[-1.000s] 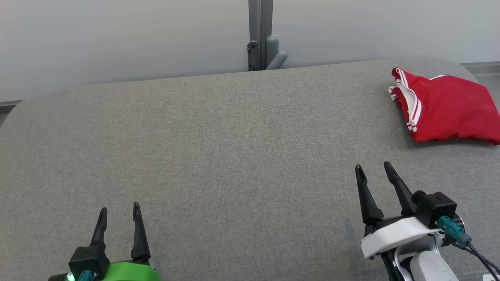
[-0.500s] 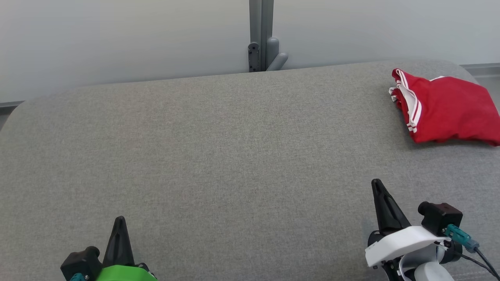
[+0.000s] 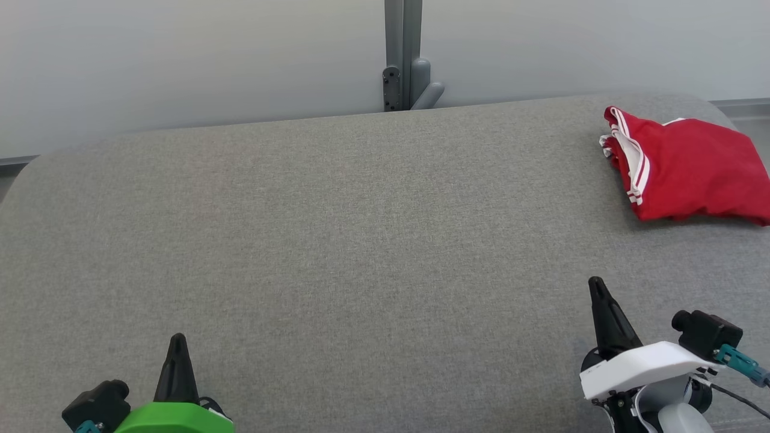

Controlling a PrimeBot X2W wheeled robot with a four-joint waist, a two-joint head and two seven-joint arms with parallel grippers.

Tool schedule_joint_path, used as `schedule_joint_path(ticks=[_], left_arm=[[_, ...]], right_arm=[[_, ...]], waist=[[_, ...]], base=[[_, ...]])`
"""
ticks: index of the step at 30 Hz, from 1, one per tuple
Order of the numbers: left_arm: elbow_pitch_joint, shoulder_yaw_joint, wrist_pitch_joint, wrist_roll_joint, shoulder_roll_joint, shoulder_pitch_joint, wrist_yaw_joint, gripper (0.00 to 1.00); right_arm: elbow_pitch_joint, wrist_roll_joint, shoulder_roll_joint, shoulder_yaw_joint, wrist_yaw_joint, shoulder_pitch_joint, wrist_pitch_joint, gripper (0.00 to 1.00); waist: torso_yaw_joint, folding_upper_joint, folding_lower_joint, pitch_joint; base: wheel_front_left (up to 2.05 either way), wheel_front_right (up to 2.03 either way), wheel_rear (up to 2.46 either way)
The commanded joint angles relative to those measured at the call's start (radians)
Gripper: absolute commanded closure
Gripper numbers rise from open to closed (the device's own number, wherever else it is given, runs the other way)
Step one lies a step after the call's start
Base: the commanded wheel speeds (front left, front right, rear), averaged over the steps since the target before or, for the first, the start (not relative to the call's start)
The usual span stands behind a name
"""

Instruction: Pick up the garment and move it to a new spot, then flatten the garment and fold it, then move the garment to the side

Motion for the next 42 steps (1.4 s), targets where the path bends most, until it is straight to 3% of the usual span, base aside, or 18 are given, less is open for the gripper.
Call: schedule_joint_path(ticks=[1,24,42], left_arm=[[-0.017,0.007,0.005,-0.033,0.003,-0.030,-0.009,1.00],[-0.024,0.039,0.092,-0.376,0.004,-0.061,-0.051,1.00],[-0.027,0.057,0.141,-0.566,0.004,-0.078,-0.074,1.00]], right_arm=[[-0.017,0.034,-0.008,-0.006,0.000,-0.017,0.005,1.00],[-0.022,0.386,-0.023,-0.041,-0.001,-0.019,0.078,1.00],[-0.023,0.578,-0.029,-0.064,-0.001,-0.019,0.121,1.00]], waist=[[0.000,0.0012,0.0000,0.000],[0.003,0.0025,0.0000,-0.002],[0.005,0.0033,0.0000,-0.004]], base=[[0.00,0.00,0.00],[0.00,0.00,0.00],[0.00,0.00,0.00]])
